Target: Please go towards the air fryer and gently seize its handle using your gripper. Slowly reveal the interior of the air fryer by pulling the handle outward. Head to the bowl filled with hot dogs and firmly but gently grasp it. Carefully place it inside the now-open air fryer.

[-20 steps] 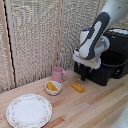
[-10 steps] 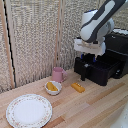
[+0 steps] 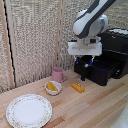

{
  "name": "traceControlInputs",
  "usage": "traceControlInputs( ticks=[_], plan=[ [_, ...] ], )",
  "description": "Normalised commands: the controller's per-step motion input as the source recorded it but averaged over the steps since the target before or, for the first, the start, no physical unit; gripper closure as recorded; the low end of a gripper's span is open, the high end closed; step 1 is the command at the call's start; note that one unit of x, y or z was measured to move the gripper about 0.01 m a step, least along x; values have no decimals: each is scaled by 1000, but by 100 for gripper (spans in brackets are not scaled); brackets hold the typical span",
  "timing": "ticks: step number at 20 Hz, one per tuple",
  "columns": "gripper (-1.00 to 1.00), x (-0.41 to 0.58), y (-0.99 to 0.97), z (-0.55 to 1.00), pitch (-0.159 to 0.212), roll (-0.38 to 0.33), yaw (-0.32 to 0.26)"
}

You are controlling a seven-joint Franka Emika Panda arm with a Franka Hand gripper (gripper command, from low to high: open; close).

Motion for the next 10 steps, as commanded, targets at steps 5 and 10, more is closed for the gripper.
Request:
traceControlInputs(
  ticks=[5, 10],
  plan=[
    [-100, 136, 414, 9, 26, 304, 120],
    [-100, 127, 410, -57, -31, 240, 143]
  ],
)
